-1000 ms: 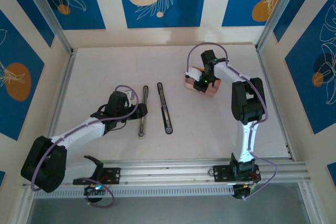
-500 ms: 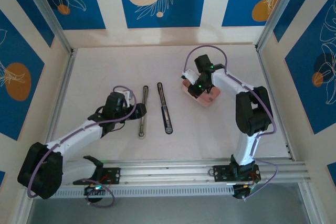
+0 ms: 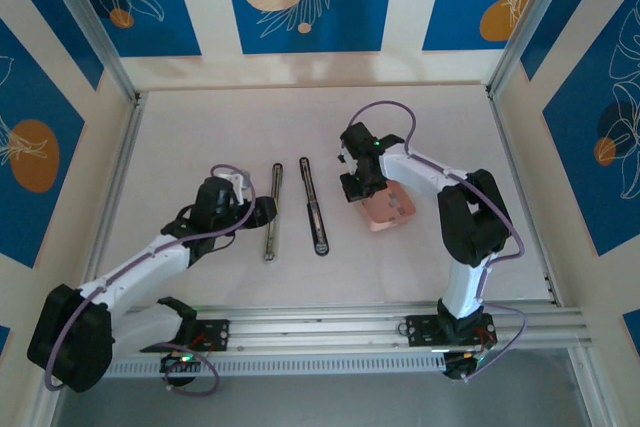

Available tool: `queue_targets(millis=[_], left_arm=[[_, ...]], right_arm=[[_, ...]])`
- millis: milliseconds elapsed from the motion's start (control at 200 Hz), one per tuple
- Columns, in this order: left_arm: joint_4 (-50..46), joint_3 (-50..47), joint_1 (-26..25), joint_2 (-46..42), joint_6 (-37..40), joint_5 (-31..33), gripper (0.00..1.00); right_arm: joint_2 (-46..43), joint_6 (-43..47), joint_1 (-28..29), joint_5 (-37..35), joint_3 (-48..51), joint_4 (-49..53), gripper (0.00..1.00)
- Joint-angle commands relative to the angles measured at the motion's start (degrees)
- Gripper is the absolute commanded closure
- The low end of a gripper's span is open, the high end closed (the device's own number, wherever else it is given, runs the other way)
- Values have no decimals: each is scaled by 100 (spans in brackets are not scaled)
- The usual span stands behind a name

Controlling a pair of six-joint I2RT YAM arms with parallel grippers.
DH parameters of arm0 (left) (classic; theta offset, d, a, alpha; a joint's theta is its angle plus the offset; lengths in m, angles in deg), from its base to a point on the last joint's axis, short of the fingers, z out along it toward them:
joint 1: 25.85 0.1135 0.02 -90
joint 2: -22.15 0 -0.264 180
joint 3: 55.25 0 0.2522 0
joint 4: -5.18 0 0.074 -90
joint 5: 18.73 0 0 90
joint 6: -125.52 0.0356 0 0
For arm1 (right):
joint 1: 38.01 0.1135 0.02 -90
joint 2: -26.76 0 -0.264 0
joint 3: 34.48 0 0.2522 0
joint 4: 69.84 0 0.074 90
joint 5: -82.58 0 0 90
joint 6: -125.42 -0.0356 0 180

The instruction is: Load the staples into the stapler

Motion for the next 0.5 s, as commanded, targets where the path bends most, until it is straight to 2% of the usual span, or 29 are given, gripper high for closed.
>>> queue_targets(millis=[0,75,250,495], left_arm=[[-99,-81,70,-135,65,86,38],[-94,-98,68,-134,57,82,37],[-35,-137,69,-145,19,51,38],[258,-237,70,-207,76,-200,37]], right_arm=[[-81,-871,3,-208,89,228,100],[-131,-968,16,-87,97,226,98],[-448,-1100,13,82,42,442,72],[-988,-1131,-532,359,63,859,63]])
